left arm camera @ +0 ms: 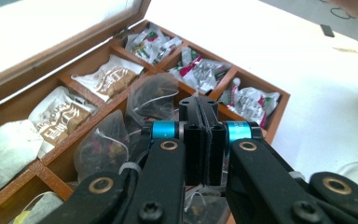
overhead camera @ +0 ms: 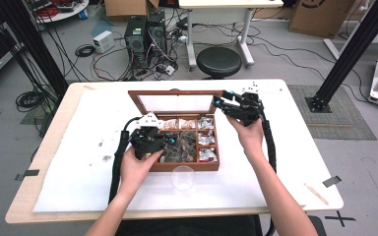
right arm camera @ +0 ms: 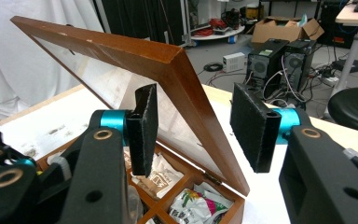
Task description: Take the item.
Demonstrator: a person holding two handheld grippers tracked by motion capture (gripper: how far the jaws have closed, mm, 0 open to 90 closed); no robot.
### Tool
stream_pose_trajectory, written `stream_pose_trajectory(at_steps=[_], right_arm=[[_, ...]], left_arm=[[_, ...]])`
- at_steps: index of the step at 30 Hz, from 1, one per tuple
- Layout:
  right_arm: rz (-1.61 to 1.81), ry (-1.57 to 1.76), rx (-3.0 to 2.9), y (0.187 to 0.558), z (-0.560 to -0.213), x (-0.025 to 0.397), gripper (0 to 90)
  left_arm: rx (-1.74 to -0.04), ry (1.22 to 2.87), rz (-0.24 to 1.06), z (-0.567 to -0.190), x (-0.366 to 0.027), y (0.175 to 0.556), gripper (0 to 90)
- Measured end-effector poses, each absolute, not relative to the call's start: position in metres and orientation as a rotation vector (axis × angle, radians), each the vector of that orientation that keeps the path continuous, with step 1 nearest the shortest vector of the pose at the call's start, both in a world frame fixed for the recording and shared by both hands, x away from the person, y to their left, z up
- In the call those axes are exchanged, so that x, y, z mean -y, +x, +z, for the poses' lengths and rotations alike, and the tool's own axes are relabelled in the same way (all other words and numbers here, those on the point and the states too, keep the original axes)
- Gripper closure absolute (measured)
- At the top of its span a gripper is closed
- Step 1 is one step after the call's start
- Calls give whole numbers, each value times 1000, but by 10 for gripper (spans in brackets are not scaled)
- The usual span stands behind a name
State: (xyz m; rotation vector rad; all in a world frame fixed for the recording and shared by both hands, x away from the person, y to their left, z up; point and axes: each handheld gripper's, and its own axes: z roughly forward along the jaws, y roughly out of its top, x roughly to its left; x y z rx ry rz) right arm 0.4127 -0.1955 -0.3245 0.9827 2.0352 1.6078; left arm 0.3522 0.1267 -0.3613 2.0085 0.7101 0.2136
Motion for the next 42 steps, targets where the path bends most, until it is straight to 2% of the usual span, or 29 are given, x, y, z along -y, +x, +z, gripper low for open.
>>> stream_pose_trajectory(at_steps=[8, 18, 42], right_arm=[[1608, 984, -2035, 413, -324, 196, 529], [1608, 983, -2029, 412, -324, 197, 530], [1605, 985, -2029, 412, -324, 198, 529]], left_arm=[[-663, 1977, 224, -345, -129, 342, 889], [-585, 1939, 161, -329, -126, 330, 889], [-478, 1931, 118, -320, -122, 291, 889]])
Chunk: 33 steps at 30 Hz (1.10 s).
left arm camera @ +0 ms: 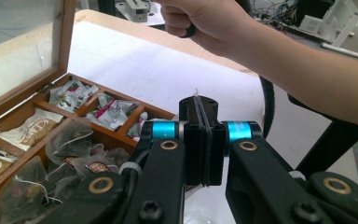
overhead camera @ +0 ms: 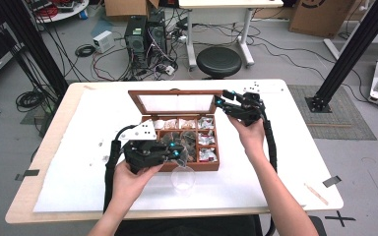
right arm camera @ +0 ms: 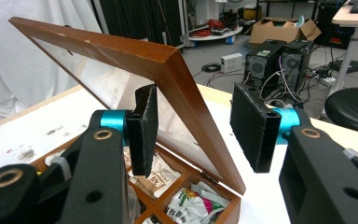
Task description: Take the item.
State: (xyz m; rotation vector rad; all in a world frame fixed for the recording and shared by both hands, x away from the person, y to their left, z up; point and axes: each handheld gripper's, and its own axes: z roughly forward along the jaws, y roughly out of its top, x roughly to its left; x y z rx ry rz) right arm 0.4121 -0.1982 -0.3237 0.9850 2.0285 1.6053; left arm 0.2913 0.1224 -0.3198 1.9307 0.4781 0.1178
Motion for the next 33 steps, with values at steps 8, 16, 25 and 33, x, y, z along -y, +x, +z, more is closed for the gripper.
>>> stream_pose_trajectory(at_steps=[8, 16, 25, 33], right_arm=[[1604, 985, -2028, 412, -324, 199, 530], [1606, 984, -2028, 412, -324, 199, 530], [1606, 983, -2026, 412, -324, 199, 529], [1607, 988, -2027, 412, -324, 200, 529]], left_arm=[[-467, 1949, 124, -324, -121, 280, 889], [-469, 1959, 125, -330, -124, 274, 889], [-467, 1982, 130, -336, -120, 271, 889], [-464, 2016, 136, -344, -113, 270, 889]])
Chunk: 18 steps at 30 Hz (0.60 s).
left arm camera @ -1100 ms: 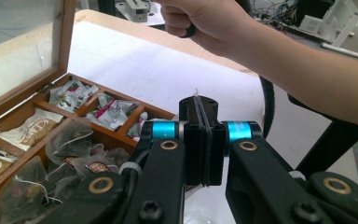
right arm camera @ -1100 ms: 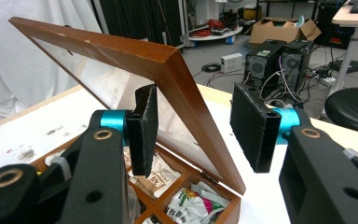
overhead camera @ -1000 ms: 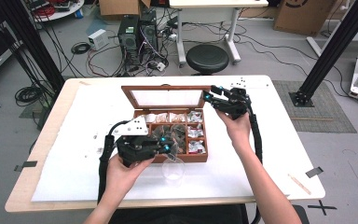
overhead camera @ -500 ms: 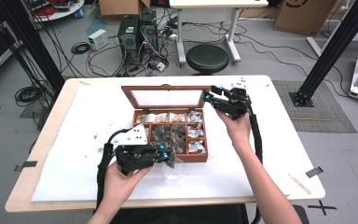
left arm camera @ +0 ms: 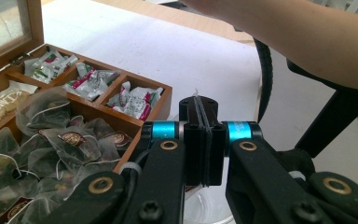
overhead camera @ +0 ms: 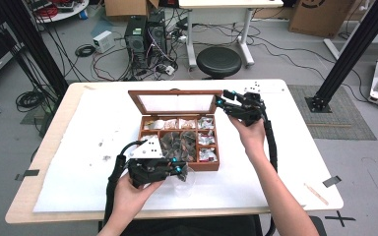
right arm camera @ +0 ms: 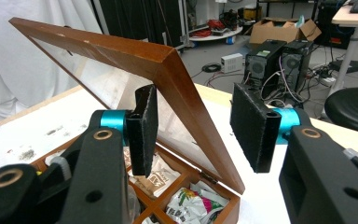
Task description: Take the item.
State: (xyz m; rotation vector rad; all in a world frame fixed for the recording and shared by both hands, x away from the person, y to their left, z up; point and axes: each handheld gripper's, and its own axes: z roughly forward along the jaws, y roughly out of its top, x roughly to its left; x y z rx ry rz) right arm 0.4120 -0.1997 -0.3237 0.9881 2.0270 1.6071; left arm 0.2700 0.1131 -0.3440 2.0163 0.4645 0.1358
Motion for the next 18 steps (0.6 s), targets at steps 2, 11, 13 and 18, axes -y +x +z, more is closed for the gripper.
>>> stream_pose_trajectory(at_steps=[2, 11, 13, 18], right_arm=[[1606, 988, -2026, 412, -324, 200, 529], [1605, 987, -2025, 412, -324, 200, 528], [1605, 986, -2025, 412, -324, 200, 528], [1607, 984, -2024, 412, -324, 200, 526]], left_arm=[[-463, 2021, 134, -345, -112, 270, 889], [-452, 2037, 137, -348, -109, 268, 888], [-452, 2038, 136, -349, -108, 268, 888], [-446, 2043, 141, -349, -107, 267, 888]])
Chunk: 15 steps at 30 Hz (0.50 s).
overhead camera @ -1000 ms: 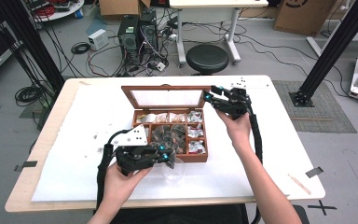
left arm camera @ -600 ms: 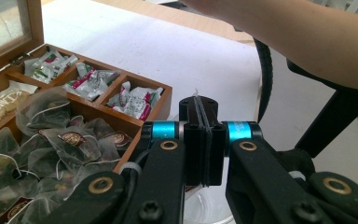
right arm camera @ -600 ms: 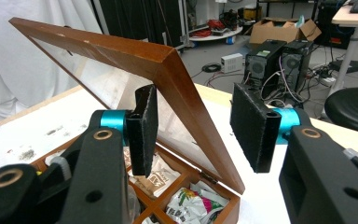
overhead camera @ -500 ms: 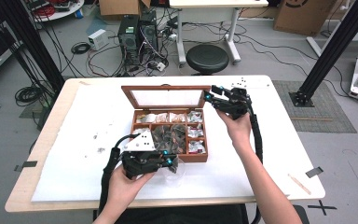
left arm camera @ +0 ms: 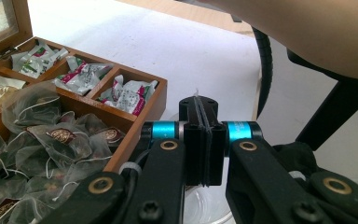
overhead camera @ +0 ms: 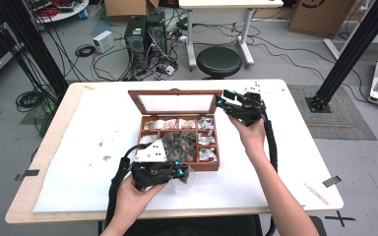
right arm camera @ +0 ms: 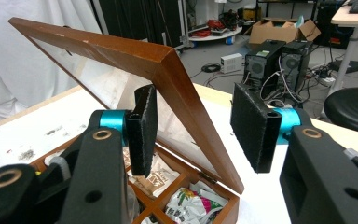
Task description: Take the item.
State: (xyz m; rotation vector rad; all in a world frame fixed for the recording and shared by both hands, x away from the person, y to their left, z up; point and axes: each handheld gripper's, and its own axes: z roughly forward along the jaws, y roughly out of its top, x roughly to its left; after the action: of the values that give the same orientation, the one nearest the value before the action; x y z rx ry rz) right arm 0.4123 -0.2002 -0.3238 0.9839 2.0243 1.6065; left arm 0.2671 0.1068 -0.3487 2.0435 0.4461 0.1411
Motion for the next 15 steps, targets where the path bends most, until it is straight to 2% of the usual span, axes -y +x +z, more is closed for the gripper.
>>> stream_pose_trajectory(at_steps=[15], right_arm=[[1601, 985, -2022, 413, -324, 201, 522]], left_arm=[[-436, 2063, 152, -351, -104, 263, 888]])
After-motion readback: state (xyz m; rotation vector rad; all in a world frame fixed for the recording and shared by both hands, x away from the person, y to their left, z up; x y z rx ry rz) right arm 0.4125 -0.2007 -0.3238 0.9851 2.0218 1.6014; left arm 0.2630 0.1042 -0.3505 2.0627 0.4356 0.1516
